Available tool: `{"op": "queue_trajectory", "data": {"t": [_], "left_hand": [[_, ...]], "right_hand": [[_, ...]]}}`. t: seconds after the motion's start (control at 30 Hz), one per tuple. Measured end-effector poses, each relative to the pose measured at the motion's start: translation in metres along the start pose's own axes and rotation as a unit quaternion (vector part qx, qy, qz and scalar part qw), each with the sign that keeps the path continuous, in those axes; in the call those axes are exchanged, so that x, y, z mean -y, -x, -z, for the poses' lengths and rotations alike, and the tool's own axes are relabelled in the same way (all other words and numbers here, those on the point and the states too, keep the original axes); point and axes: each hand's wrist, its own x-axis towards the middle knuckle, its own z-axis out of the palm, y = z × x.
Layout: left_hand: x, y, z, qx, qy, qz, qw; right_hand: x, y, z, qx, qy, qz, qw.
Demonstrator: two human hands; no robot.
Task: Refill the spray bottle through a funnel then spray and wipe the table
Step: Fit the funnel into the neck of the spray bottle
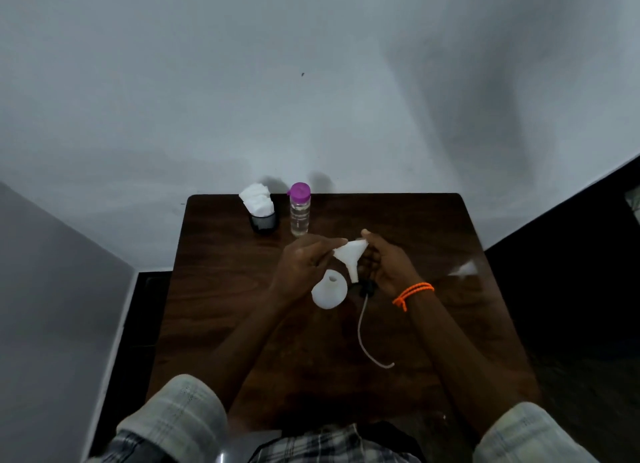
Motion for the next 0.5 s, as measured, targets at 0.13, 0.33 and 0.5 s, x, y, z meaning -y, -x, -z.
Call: {"op": "queue_trajectory", "data": {"t": [0.13, 0.33, 0.5], "left_hand": [[-0.003, 0.010, 0.005, -0.013, 0.026, 0.032, 0.999], [-0.001, 0.017, 0.006, -0.049, 0.065, 0.099, 0.992], [0.000, 0.013, 0.000, -0.102, 0.144, 0.250, 0.952]], "right_hand": [[-0.001, 0.003, 0.005, 0.010, 0.017, 0.004, 1.000], [-0.011, 0.010, 0.004, 0.010, 0.053, 0.057, 0.997], [-0.019, 0.008, 0.002, 0.002, 0.076, 0.080, 0.994]]}}
